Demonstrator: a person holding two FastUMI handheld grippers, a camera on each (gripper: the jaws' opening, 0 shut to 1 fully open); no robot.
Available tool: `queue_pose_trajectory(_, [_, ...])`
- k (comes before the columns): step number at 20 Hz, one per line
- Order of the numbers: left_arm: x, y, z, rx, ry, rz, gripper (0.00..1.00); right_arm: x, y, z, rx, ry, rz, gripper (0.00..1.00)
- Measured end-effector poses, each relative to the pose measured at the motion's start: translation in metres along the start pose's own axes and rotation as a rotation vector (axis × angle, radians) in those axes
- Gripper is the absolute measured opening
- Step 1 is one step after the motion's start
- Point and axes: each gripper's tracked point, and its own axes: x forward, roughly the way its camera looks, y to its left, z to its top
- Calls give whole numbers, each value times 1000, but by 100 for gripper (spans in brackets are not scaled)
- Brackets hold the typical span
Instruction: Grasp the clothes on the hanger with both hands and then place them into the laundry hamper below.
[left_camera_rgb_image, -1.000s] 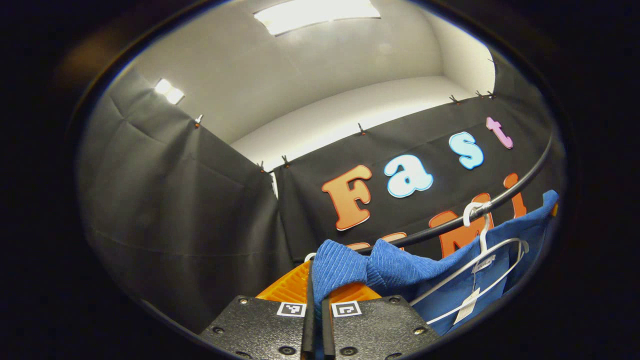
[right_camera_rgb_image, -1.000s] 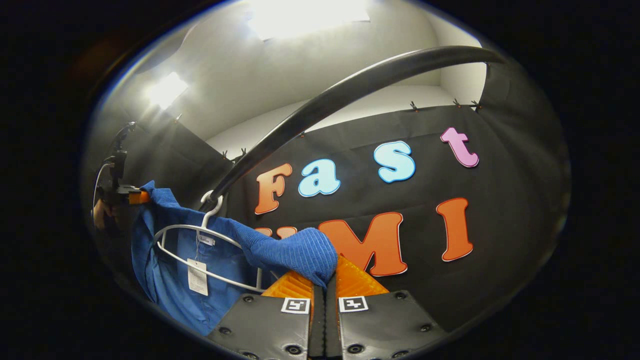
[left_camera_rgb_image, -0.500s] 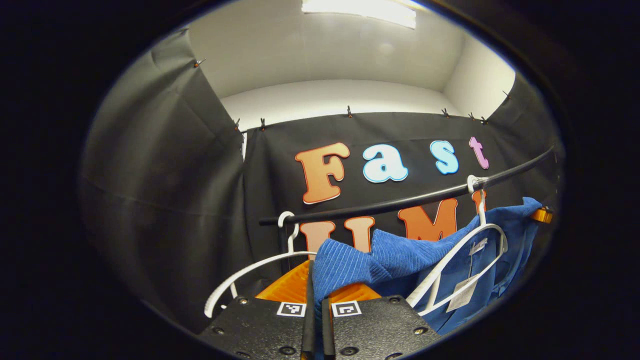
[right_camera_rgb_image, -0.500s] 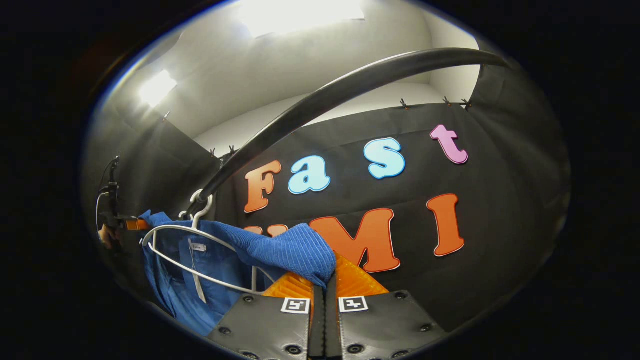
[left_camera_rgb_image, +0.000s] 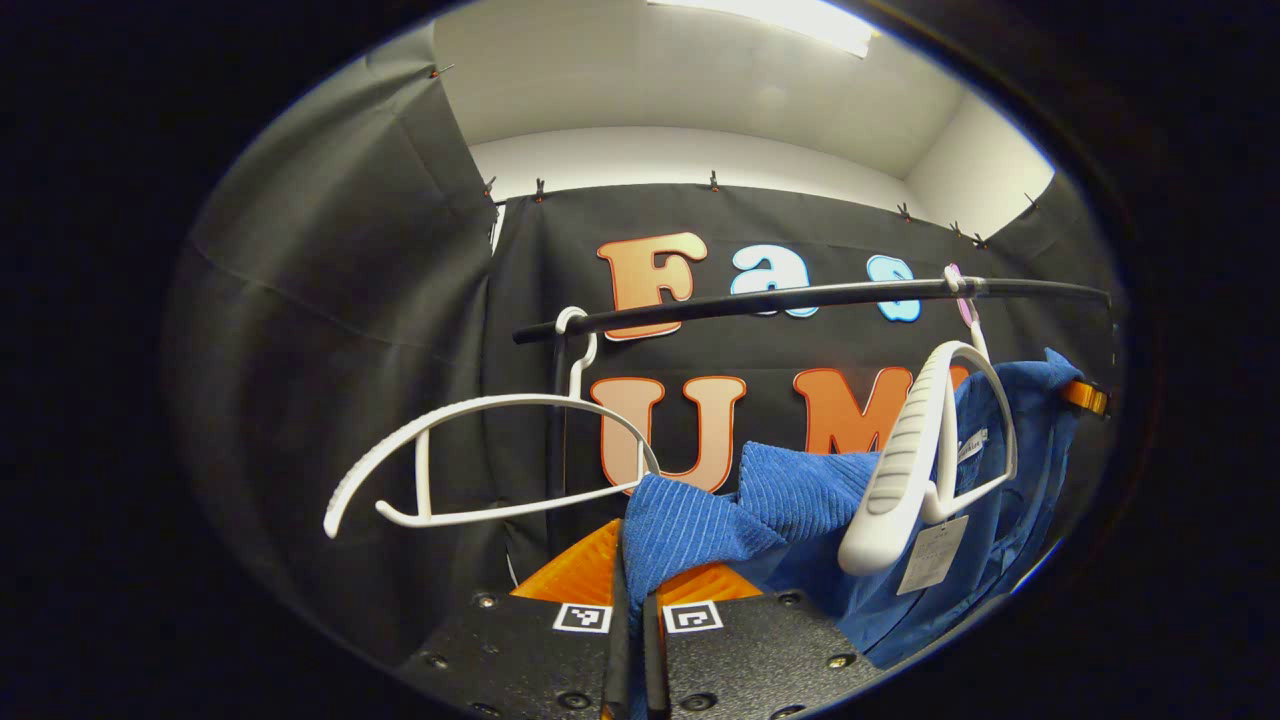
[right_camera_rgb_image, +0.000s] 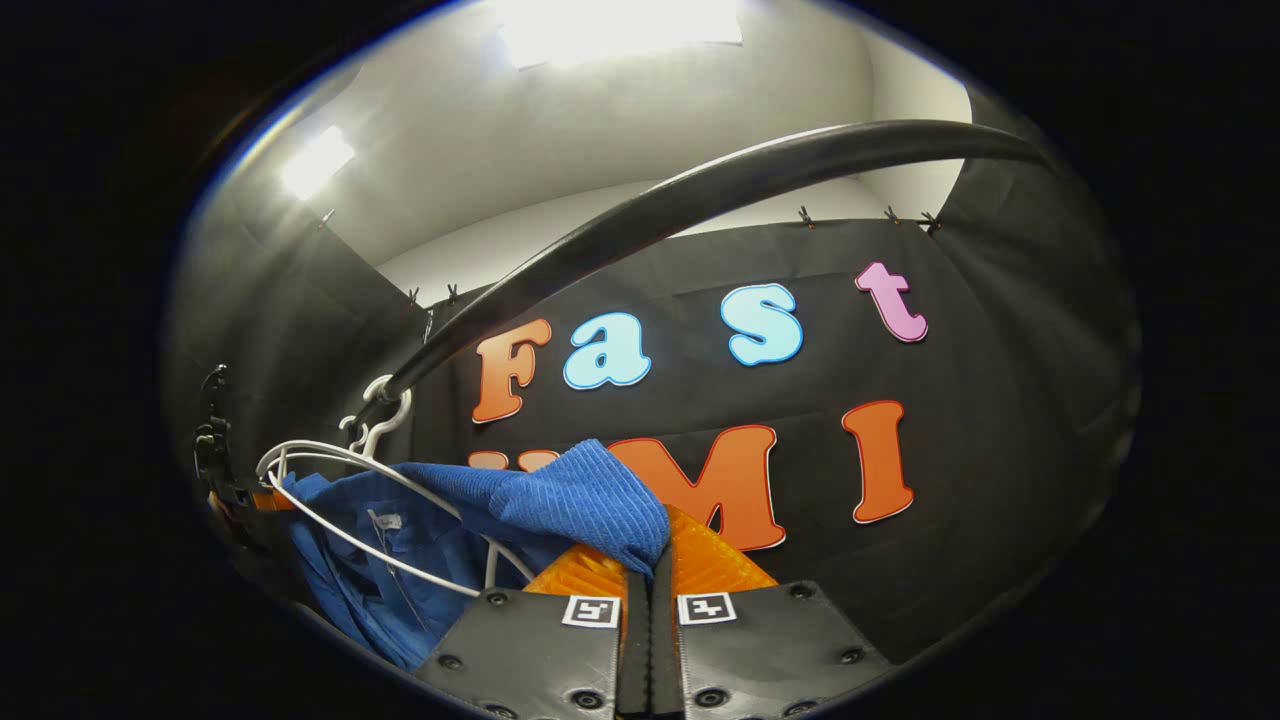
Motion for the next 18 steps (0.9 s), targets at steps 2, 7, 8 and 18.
queue_pose_trajectory(2, [-6, -6, -7, 6, 1, 11, 6, 9, -2, -7, 0, 5, -23, 7])
queue_pose_trajectory(7, [-25, -18, -41, -26, 50, 27, 6, 32, -22, -41, 7, 73, -57, 7])
queue_pose_trajectory(8, [-31, -22, -48, -39, 57, 31, 7, 35, -26, -48, 9, 86, -63, 7])
queue_pose_trajectory(18, [-72, -60, -85, -52, 119, 81, 6, 12, -42, -85, -52, 196, -14, 8])
